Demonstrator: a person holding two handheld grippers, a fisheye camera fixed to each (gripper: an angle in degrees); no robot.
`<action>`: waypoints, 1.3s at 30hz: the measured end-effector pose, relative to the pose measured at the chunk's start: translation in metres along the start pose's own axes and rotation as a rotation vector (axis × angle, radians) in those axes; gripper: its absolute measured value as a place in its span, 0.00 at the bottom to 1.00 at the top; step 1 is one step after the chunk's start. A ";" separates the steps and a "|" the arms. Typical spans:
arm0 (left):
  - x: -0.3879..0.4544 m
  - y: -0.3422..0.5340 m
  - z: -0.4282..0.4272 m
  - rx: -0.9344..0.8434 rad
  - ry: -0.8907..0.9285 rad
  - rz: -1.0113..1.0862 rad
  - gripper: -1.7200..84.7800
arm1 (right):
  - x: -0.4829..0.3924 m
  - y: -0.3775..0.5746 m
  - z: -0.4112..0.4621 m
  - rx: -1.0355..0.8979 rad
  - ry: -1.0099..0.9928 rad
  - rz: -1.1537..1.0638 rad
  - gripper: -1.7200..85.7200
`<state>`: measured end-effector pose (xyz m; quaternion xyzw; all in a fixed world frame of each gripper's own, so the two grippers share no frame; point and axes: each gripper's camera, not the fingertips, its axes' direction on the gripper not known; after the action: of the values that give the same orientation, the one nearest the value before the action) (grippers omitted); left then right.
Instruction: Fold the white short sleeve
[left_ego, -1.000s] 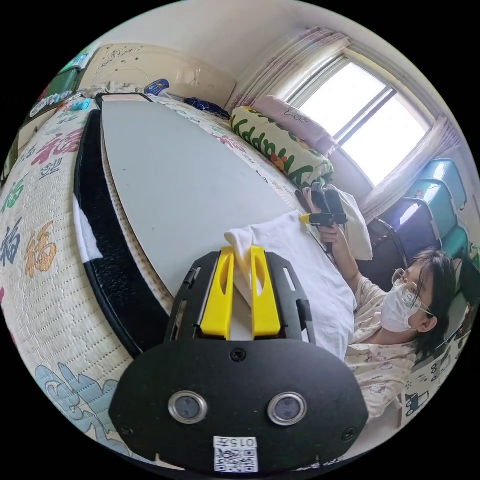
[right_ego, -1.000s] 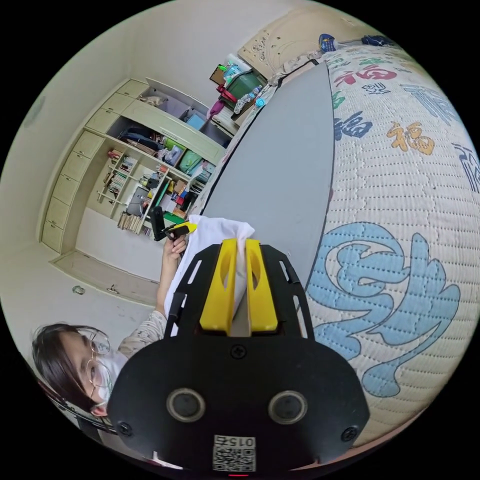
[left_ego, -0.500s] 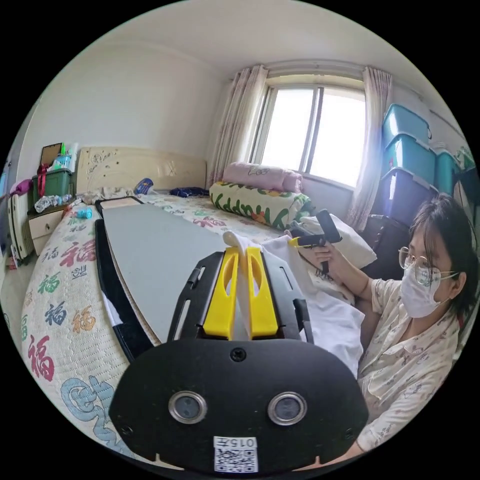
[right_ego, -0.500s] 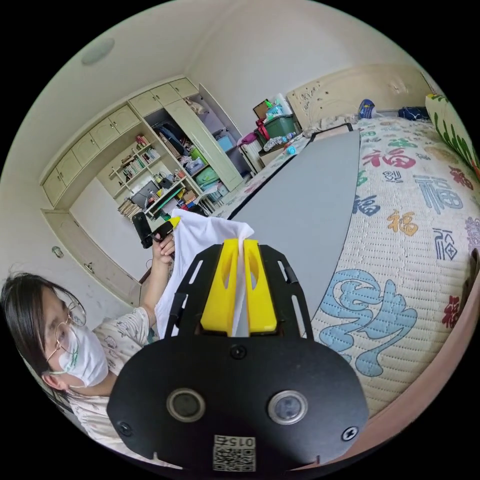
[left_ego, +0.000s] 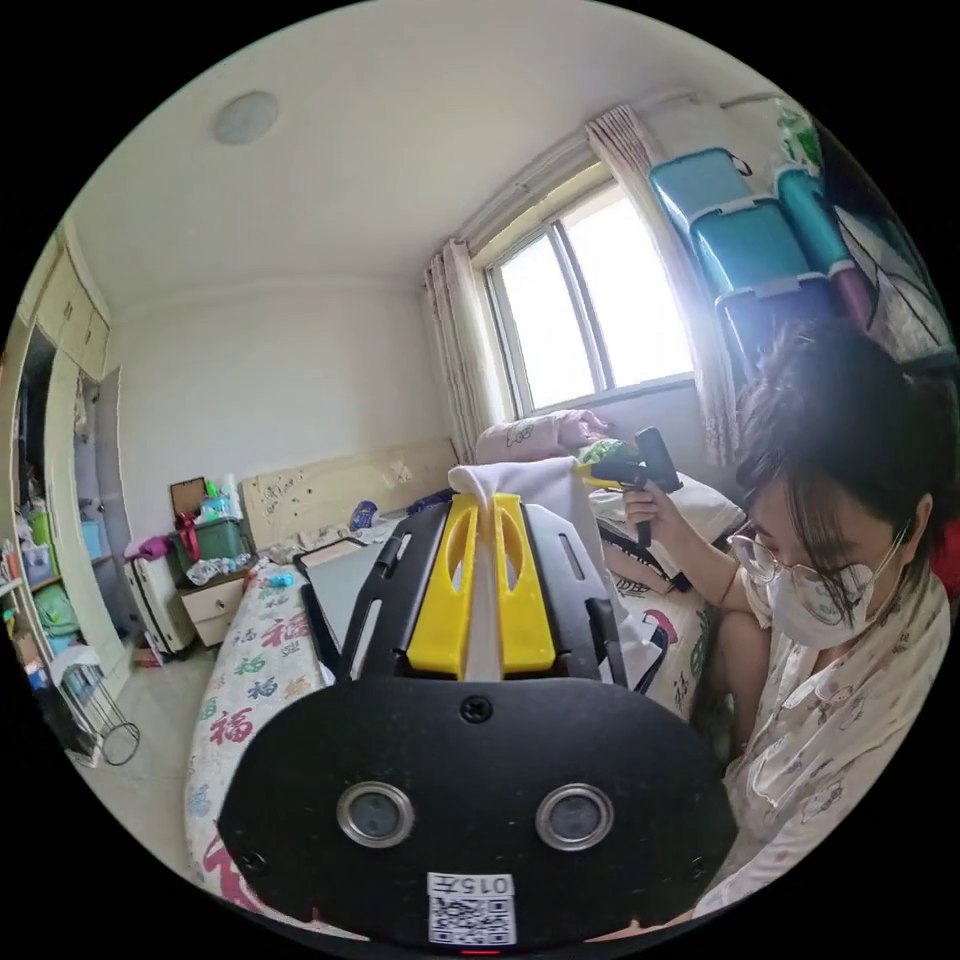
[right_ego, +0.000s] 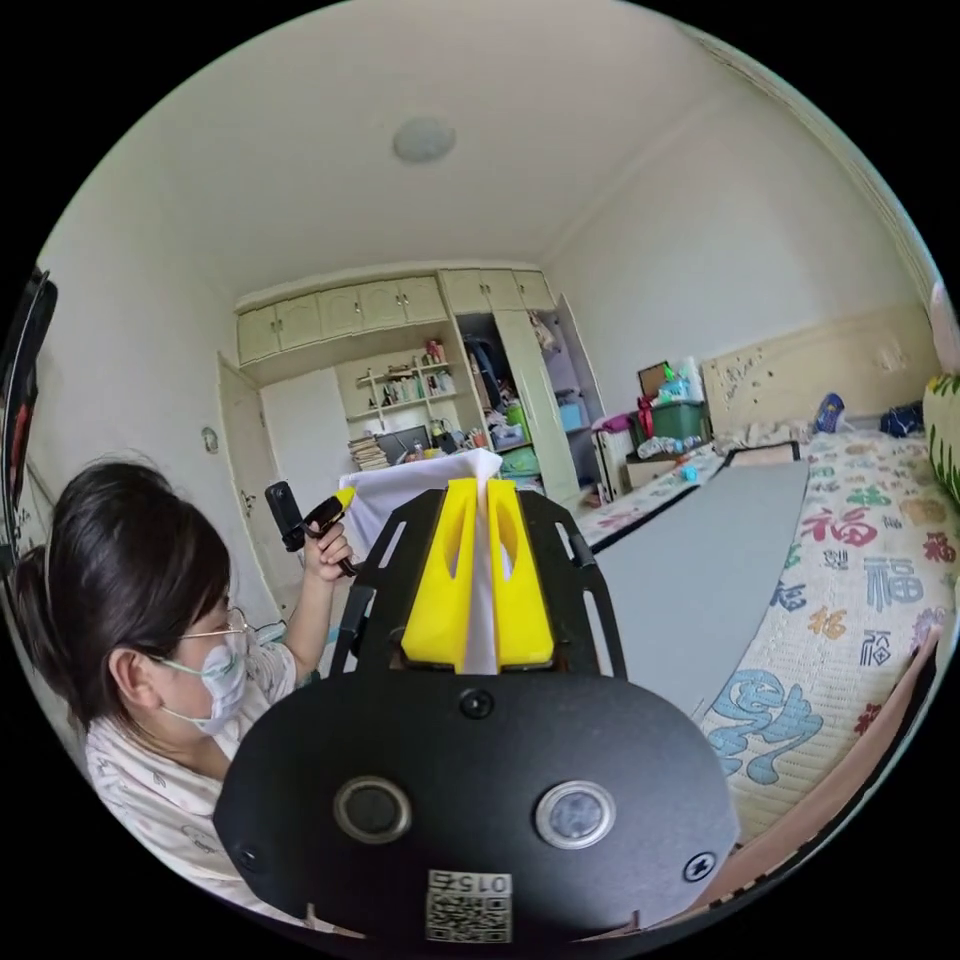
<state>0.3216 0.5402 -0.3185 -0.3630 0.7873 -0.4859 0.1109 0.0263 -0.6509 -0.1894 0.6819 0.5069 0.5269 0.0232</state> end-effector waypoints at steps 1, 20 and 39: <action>0.011 -0.028 -0.026 -0.008 -0.040 0.041 0.03 | -0.010 0.016 -0.010 0.007 -0.018 -0.030 0.03; 0.037 -0.297 -0.261 0.027 -0.258 0.210 0.03 | -0.001 0.252 -0.089 -0.075 -0.072 -0.171 0.02; 0.028 -0.316 -0.606 -0.038 -0.941 -0.015 0.03 | 0.020 0.334 0.282 -0.496 -0.594 -0.135 0.02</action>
<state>0.1289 0.8528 0.2581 -0.5516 0.6576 -0.2549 0.4454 0.4567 -0.6573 -0.1117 0.7433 0.3791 0.4106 0.3677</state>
